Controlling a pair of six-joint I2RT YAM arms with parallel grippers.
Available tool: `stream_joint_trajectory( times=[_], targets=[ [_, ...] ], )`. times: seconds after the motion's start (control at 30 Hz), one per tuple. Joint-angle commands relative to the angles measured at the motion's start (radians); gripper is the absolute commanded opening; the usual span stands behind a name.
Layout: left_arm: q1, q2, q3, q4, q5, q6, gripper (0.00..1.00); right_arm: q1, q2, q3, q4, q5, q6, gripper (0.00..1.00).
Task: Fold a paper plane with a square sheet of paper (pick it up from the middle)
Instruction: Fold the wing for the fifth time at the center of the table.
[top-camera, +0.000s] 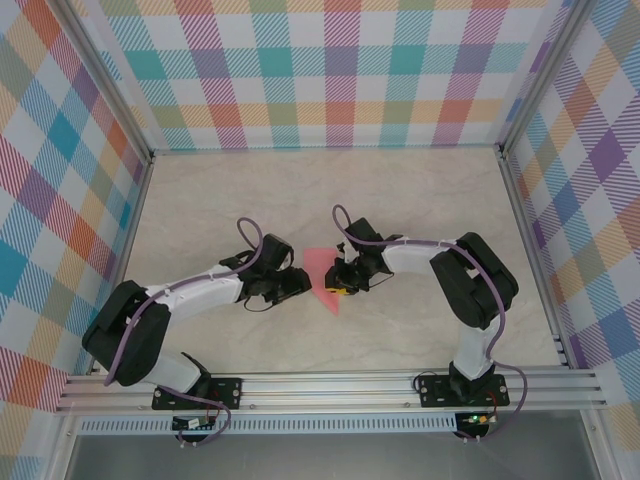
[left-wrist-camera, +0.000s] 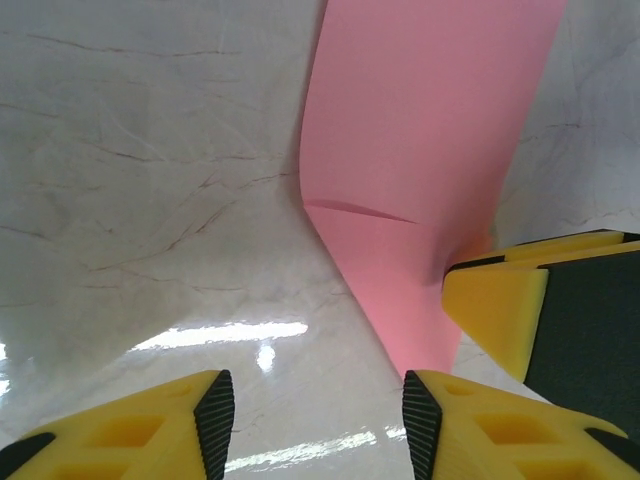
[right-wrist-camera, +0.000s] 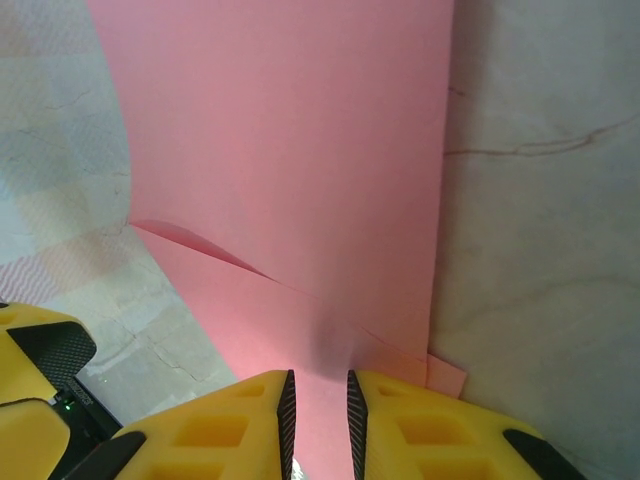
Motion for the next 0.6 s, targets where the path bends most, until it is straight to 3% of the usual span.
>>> stream_joint_trajectory(
  times=[0.0, 0.57],
  targets=[
    [0.029, 0.033, 0.027, 0.038, 0.032, -0.036, 0.53, -0.005, 0.014, -0.033, 0.031, -0.009, -0.013, 0.24],
    [0.047, 0.142, 0.022, 0.187, 0.055, -0.148, 0.47, -0.033, 0.001, -0.115, 0.091, -0.02, 0.007, 0.24]
  ],
)
